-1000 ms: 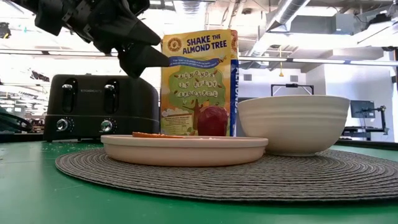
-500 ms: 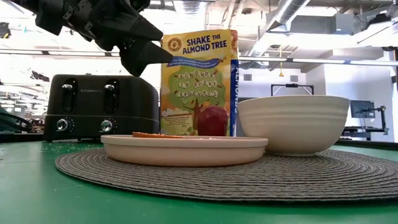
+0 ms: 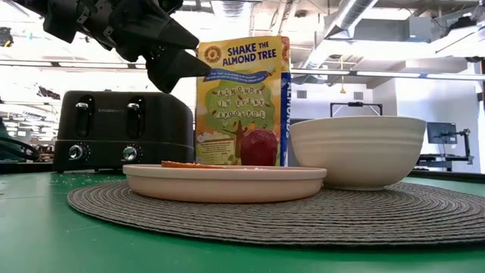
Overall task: Arrange a breakfast setting
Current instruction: Put the spoon on the table surface to the right of the white bowl
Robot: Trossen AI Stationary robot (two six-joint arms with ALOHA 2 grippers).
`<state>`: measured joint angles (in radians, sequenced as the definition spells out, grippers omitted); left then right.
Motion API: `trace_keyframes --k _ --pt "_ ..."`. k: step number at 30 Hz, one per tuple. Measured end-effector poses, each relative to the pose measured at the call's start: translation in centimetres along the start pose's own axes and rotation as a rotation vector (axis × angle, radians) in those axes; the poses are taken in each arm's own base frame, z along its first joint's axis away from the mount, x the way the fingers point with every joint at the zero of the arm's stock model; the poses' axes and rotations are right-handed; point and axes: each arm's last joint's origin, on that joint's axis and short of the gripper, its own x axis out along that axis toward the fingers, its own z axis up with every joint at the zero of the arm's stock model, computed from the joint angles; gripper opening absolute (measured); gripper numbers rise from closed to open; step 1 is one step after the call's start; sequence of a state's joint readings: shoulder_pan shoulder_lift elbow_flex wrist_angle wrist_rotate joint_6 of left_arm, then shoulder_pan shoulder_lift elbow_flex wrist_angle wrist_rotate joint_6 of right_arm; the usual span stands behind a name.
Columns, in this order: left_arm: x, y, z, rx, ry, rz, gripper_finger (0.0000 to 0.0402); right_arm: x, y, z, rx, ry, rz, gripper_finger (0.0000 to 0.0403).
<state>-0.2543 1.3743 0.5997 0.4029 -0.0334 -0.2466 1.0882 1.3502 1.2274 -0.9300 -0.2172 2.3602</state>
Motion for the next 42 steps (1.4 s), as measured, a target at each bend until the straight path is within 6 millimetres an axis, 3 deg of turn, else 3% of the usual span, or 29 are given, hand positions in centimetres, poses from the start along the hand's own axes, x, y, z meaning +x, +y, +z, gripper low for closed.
trace_keyframes --k 12,26,33,42 --pt "0.0 0.0 0.1 0.000 -0.011 -0.003 0.0214 0.0 -0.1 0.1 -0.004 -0.010 -0.017 0.0060" --pt "0.0 0.0 0.1 0.015 -0.009 -0.003 0.0214 -0.4 0.7 1.5 -0.016 -0.040 -0.027 0.0053" --pt "0.0 0.0 0.1 0.015 -0.007 -0.002 0.0214 -0.8 1.0 2.3 -0.032 -0.027 -0.051 0.0027" --pt "0.0 0.0 0.1 0.018 -0.007 -0.002 0.0214 -2.5 0.6 2.6 -0.011 0.004 -0.013 0.0036"
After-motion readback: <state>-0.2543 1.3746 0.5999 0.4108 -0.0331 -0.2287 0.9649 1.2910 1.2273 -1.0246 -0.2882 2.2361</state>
